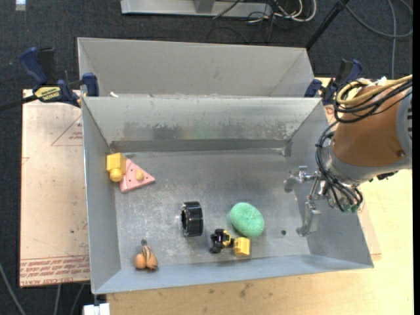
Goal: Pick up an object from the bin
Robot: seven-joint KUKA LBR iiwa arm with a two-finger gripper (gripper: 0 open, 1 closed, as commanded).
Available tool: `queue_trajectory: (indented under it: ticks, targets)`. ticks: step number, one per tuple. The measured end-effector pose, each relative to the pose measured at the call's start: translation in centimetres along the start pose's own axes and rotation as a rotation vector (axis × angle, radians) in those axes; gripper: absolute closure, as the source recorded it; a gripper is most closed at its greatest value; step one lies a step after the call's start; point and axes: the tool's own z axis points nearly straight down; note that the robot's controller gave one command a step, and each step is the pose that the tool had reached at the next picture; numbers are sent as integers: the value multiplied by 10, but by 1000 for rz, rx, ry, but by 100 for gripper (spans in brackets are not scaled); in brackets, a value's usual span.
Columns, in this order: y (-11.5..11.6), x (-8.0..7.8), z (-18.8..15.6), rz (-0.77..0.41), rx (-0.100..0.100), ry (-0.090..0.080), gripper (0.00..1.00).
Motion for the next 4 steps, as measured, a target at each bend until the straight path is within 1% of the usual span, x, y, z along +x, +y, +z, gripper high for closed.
queue_trajectory:
  ticks: [1, 2, 3, 4]
  targets:
    - [0, -2, -4, -3, 1, -7, 0]
    - [24, -25, 28, -53, 5, -16, 0]
    - [57, -21, 55, -201, 0, -3, 0]
    - [83, -14, 63, -151, 1, -8, 0]
